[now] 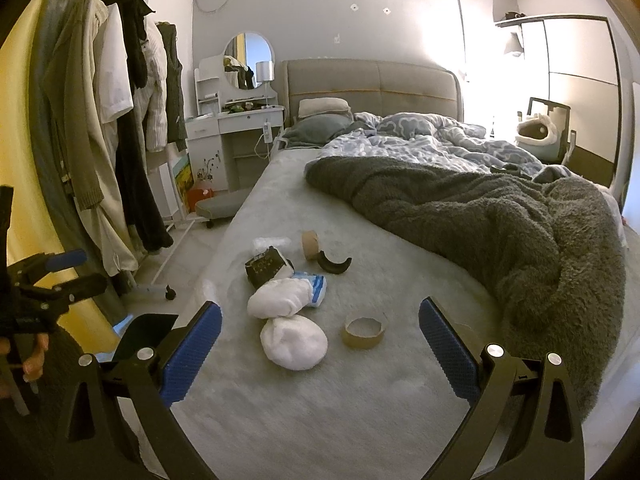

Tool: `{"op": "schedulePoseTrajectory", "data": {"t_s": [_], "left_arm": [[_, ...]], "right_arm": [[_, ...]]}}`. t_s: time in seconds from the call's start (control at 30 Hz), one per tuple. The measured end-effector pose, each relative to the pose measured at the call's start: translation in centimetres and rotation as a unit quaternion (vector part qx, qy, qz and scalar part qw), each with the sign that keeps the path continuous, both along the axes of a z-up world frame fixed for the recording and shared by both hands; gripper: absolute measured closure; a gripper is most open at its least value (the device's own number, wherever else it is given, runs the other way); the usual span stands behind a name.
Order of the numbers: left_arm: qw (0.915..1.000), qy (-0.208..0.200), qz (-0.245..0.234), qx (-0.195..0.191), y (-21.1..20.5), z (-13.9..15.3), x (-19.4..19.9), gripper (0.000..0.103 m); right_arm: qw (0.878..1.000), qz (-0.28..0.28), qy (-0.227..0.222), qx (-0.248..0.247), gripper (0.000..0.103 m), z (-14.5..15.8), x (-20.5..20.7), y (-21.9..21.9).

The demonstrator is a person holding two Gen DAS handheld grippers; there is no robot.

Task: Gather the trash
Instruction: 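Reach the left tool to the bubble-wrap roll while the right tool grasps a white tissue ball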

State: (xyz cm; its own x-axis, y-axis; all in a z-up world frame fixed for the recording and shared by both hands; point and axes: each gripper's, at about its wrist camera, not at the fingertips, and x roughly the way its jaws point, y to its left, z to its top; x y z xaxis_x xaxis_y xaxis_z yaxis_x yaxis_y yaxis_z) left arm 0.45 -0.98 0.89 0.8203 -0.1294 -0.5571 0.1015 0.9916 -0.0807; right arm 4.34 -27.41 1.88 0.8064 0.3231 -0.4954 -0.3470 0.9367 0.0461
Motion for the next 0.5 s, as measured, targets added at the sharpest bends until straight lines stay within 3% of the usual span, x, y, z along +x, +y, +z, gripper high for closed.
{"op": "schedulePoseTrajectory", "data": {"t_s": [0.1, 0.2, 0.5], "left_arm": [[0.9999, 0.001, -0.006, -0.012, 0.3, 0.5, 0.1, 0.003], [1.0, 0.003, 0.001, 0.004, 0.1, 0.8, 0.4, 0.003], [0.998, 0.034, -0.05, 0.019, -0.8, 0.4, 0.9, 0.003]], "right_arm": [[1.0, -0.003, 0.004, -0.004, 0.003, -0.4, -0.1, -0.5], [1.0, -0.008, 0.013, -0.004, 0.003, -0.7, 0.0, -1.0], [0.999, 0.0, 0.036, -0.004, 0.003, -1.5, 0.0, -0.8]]}}
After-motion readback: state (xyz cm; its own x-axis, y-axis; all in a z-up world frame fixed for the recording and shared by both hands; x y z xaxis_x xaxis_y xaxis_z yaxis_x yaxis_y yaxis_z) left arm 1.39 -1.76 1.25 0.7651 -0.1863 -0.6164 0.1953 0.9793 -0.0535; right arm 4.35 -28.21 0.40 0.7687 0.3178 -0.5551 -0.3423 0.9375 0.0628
